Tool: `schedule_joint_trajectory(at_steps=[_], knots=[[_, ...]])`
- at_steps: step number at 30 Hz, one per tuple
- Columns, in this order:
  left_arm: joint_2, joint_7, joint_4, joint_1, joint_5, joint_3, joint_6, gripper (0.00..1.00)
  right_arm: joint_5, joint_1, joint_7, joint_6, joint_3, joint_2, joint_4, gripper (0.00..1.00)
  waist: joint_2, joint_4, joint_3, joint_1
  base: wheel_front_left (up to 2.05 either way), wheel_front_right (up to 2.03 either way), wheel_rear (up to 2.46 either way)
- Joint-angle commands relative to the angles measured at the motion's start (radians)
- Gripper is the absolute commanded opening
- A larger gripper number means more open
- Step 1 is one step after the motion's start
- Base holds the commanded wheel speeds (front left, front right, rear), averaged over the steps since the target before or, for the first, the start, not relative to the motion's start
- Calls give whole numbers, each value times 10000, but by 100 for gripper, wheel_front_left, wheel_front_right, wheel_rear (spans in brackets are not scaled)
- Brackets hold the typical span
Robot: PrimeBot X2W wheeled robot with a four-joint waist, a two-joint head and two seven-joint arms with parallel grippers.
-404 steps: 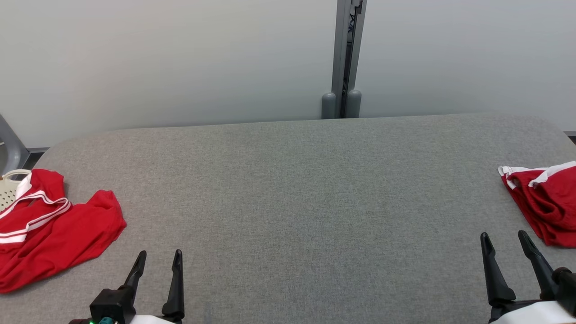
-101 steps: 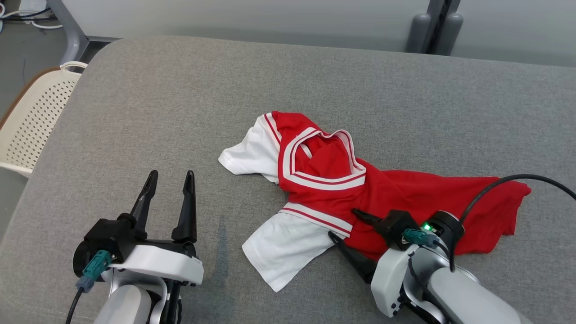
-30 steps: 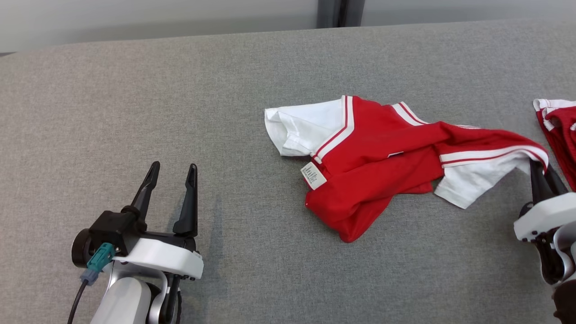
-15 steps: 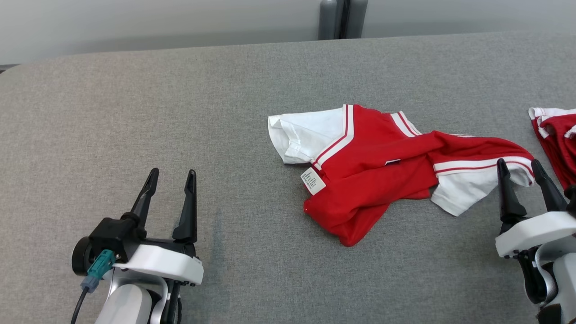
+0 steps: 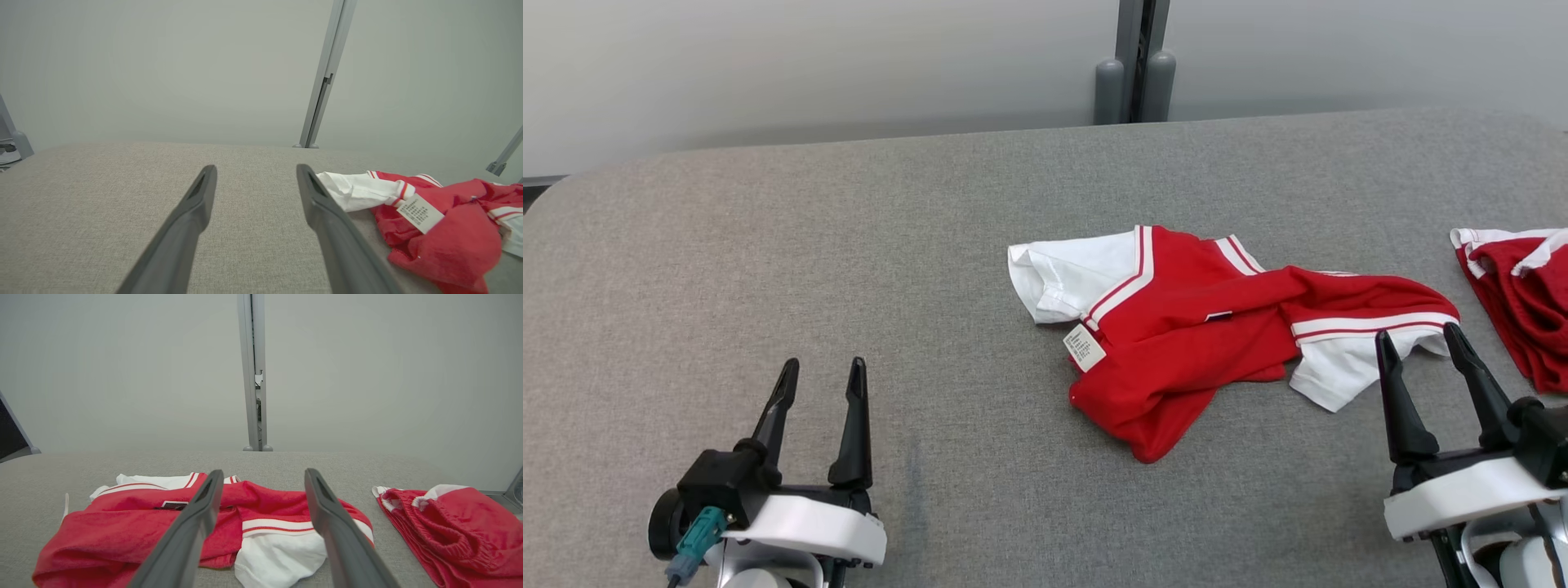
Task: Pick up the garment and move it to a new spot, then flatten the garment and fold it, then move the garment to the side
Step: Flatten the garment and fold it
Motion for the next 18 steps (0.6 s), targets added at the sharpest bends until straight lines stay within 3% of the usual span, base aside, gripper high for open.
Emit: schedule_joint_trajectory(at_steps=[1,9,18], knots=[[33,-35,-35,49,49,37,74,100,-31,101,63,4,-45,12,-115,100,0,2,-13,0,0,0,0],[-141,50,45,-255,109,-354,-104,100,-98,466,532,4,-204,163,-810,100,0,84,115,0,0,0,0],[-648,1952,1792,-1477,-146,-3009,-1437,100,-49,161,676,4,3,191,-992,100,0,-247,500,0,0,0,0]])
